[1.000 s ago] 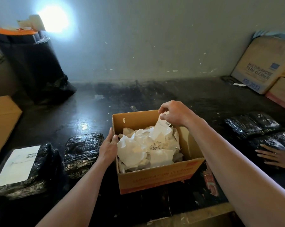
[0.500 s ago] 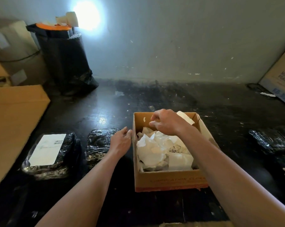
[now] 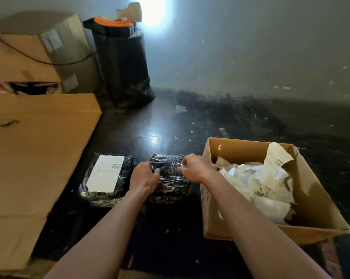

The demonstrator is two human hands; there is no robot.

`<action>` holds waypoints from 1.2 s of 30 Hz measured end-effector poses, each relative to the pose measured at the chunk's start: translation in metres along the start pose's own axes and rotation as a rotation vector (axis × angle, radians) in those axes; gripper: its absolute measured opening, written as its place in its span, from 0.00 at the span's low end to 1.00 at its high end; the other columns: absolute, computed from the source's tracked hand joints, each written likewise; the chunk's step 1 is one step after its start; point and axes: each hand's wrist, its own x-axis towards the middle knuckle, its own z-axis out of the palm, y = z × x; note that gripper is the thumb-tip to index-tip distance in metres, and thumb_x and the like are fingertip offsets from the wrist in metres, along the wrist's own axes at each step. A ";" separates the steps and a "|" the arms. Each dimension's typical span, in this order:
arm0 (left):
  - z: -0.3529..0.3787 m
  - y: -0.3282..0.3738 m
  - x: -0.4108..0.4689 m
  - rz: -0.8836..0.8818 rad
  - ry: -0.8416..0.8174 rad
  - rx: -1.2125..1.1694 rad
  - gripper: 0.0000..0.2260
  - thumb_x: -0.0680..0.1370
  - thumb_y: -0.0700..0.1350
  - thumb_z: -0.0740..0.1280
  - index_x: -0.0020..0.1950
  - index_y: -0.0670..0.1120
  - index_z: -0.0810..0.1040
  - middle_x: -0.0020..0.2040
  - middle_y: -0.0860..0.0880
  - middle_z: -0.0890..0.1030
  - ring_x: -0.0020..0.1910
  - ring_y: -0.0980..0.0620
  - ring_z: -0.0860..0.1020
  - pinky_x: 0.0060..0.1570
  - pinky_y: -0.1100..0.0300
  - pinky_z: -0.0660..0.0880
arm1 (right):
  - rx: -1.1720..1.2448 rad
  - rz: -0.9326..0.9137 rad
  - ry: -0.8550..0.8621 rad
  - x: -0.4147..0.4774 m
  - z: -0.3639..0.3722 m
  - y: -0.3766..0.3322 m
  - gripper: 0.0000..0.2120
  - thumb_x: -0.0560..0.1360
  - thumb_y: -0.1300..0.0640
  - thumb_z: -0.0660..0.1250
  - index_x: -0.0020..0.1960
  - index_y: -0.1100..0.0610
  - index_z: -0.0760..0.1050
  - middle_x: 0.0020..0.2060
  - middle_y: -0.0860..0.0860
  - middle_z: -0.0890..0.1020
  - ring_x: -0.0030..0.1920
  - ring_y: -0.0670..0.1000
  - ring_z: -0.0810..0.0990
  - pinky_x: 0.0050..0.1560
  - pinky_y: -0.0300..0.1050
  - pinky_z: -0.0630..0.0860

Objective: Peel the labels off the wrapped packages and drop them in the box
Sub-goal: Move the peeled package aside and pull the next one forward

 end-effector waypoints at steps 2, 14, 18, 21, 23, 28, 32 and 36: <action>0.003 -0.014 0.003 -0.033 -0.033 -0.012 0.12 0.76 0.50 0.68 0.54 0.45 0.81 0.46 0.45 0.84 0.48 0.42 0.82 0.47 0.53 0.78 | 0.031 0.057 -0.025 0.006 0.015 0.000 0.21 0.81 0.47 0.66 0.66 0.61 0.75 0.62 0.58 0.81 0.61 0.59 0.79 0.60 0.52 0.77; 0.030 -0.058 0.028 -0.249 -0.303 -0.355 0.32 0.76 0.58 0.66 0.78 0.49 0.68 0.74 0.49 0.74 0.70 0.47 0.74 0.72 0.49 0.69 | 0.560 0.400 -0.031 0.024 0.080 0.017 0.42 0.79 0.43 0.66 0.82 0.48 0.43 0.80 0.56 0.60 0.78 0.59 0.62 0.77 0.58 0.59; 0.054 -0.091 0.047 -0.261 -0.310 -0.490 0.38 0.69 0.61 0.69 0.77 0.49 0.69 0.71 0.50 0.77 0.66 0.48 0.78 0.68 0.45 0.73 | 0.632 0.357 0.098 0.017 0.084 0.014 0.42 0.77 0.47 0.72 0.82 0.51 0.51 0.79 0.54 0.63 0.78 0.56 0.62 0.77 0.54 0.60; 0.015 -0.055 0.024 -0.260 -0.262 -0.475 0.30 0.77 0.51 0.70 0.78 0.46 0.68 0.71 0.49 0.76 0.68 0.47 0.76 0.70 0.46 0.71 | 0.670 0.309 0.147 0.011 0.077 0.008 0.39 0.78 0.49 0.72 0.81 0.51 0.55 0.78 0.53 0.65 0.76 0.55 0.64 0.71 0.48 0.62; 0.003 -0.041 0.010 -0.250 -0.218 -0.485 0.27 0.80 0.46 0.69 0.78 0.45 0.68 0.70 0.48 0.76 0.68 0.47 0.75 0.70 0.49 0.70 | 0.684 0.287 0.168 -0.002 0.065 0.002 0.38 0.77 0.48 0.72 0.80 0.52 0.57 0.76 0.52 0.68 0.74 0.55 0.67 0.66 0.45 0.64; -0.003 -0.077 -0.070 -0.146 -0.263 -0.567 0.25 0.78 0.50 0.70 0.74 0.49 0.73 0.63 0.50 0.81 0.59 0.49 0.80 0.66 0.45 0.75 | 0.650 0.284 0.215 -0.098 0.094 -0.012 0.38 0.77 0.44 0.73 0.80 0.51 0.59 0.76 0.51 0.67 0.75 0.54 0.66 0.71 0.52 0.66; -0.007 -0.093 -0.078 -0.167 -0.272 -0.537 0.29 0.78 0.52 0.70 0.77 0.50 0.68 0.67 0.48 0.78 0.64 0.48 0.78 0.66 0.44 0.74 | 0.662 0.263 0.219 -0.117 0.105 -0.014 0.36 0.77 0.45 0.72 0.79 0.52 0.61 0.75 0.51 0.69 0.74 0.53 0.66 0.69 0.48 0.66; -0.012 -0.102 -0.085 -0.117 -0.274 -0.530 0.27 0.79 0.50 0.71 0.77 0.50 0.70 0.67 0.50 0.78 0.66 0.50 0.76 0.68 0.46 0.73 | 0.684 0.245 0.214 -0.128 0.115 -0.014 0.35 0.78 0.46 0.72 0.79 0.51 0.61 0.75 0.50 0.70 0.73 0.51 0.68 0.61 0.41 0.64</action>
